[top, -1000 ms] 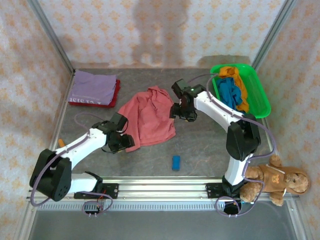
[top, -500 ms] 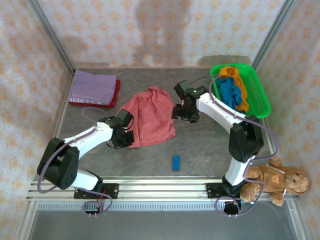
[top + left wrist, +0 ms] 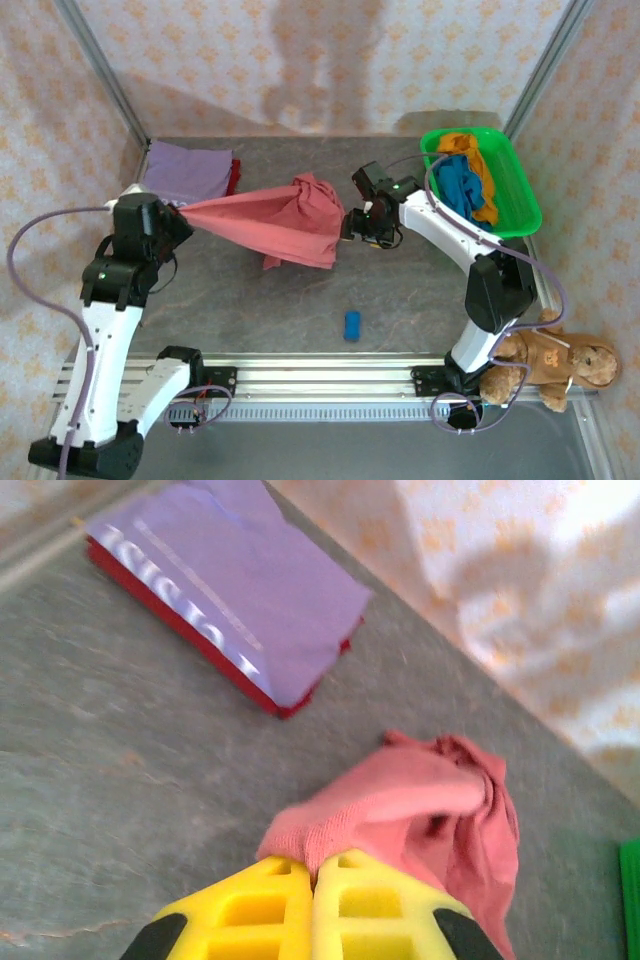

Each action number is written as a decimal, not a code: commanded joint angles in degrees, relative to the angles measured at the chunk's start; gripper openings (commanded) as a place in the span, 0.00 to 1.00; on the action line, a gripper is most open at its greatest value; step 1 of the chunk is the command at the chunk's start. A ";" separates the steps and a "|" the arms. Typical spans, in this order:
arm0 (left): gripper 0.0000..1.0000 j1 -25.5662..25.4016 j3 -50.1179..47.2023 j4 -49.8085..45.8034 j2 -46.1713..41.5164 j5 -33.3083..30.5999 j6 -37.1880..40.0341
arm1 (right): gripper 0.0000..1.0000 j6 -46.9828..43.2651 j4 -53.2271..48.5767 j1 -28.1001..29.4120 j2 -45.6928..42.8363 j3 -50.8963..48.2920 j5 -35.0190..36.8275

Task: Fold and stack the t-shirts

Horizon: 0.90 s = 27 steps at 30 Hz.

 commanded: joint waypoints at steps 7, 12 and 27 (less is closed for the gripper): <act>0.00 3.49 -4.25 -0.52 2.96 6.83 -1.46 | 0.66 2.82 4.76 2.60 3.45 -0.72 -6.80; 0.00 3.48 -4.64 0.48 2.81 8.77 -1.95 | 0.66 3.80 8.34 5.16 8.53 0.05 -9.18; 0.00 3.48 -2.99 0.26 4.10 12.41 -1.65 | 0.44 5.10 12.30 5.71 22.83 11.06 -12.96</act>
